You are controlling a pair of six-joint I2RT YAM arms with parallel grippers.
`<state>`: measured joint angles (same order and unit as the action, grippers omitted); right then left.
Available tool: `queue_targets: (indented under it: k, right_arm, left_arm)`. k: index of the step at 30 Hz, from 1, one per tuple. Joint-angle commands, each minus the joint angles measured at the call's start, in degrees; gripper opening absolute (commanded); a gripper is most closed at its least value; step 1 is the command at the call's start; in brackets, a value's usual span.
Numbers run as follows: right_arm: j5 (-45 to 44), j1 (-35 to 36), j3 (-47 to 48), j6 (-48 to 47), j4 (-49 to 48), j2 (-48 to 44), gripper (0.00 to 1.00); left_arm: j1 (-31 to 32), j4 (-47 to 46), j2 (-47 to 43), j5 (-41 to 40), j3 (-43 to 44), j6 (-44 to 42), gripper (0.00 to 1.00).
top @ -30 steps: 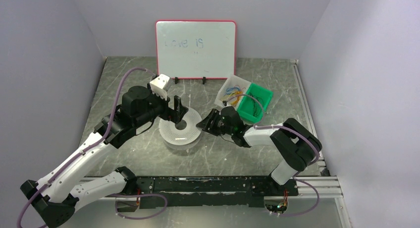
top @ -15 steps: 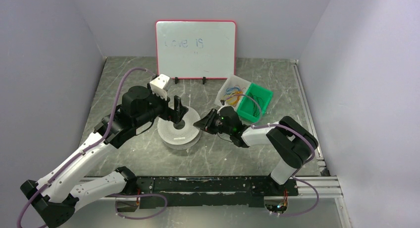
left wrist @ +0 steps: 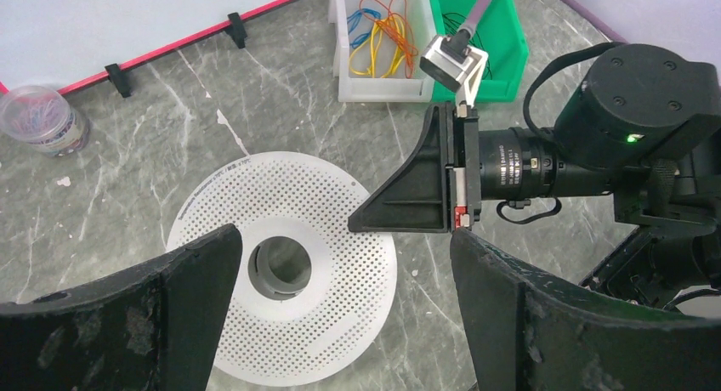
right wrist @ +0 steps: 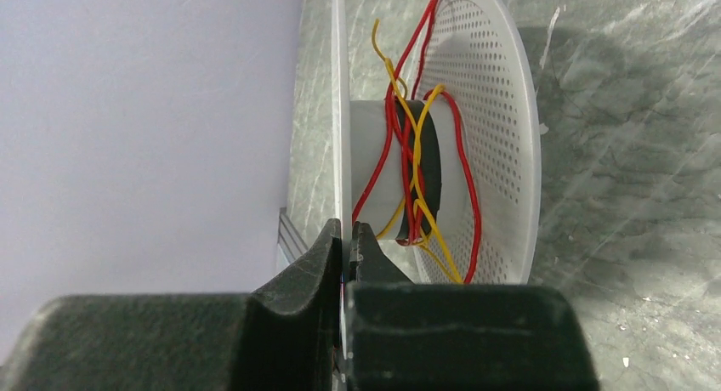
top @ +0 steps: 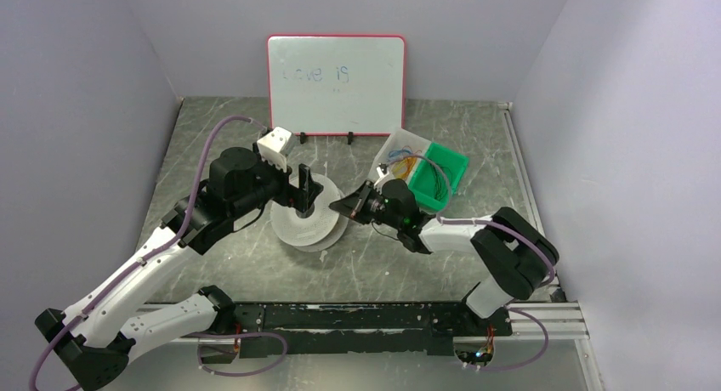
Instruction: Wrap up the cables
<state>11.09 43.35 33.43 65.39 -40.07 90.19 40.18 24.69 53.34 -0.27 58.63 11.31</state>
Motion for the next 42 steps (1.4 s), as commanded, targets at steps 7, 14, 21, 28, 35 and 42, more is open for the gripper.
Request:
queue_targets:
  k: [7, 14, 21, 28, 35, 42]
  right_arm:
    - [-6.7, 0.1, 2.7, -11.1, 14.4, -11.3, 0.0]
    - [-10.8, 0.3, 6.3, -18.5, 25.9, -17.0, 0.0]
    - [-13.6, 0.9, 11.0, -25.7, 35.7, -20.5, 0.0]
    - [-19.4, 4.5, 18.0, -32.4, 45.2, -21.1, 0.0]
    - [-29.0, 9.9, 23.6, -35.4, 53.8, -19.1, 0.0]
    - [-39.5, 15.4, 28.6, -33.8, 58.3, -15.9, 0.0]
  left_arm:
    - [-0.1, -1.0, 0.0, -0.3, -0.3, -0.7, 0.96]
    - [-0.1, -0.9, 0.3, 0.1, -0.2, -0.6, 0.96]
    - [-0.1, -0.8, 0.1, 0.1, -0.1, -0.6, 0.96]
    - [-0.1, -0.6, 0.5, 0.0, 0.1, -0.5, 0.96]
    - [-0.2, -0.1, 0.8, -0.5, 0.3, -0.4, 0.96]
    - [-0.1, 0.2, 1.3, -1.4, 0.4, 0.0, 0.96]
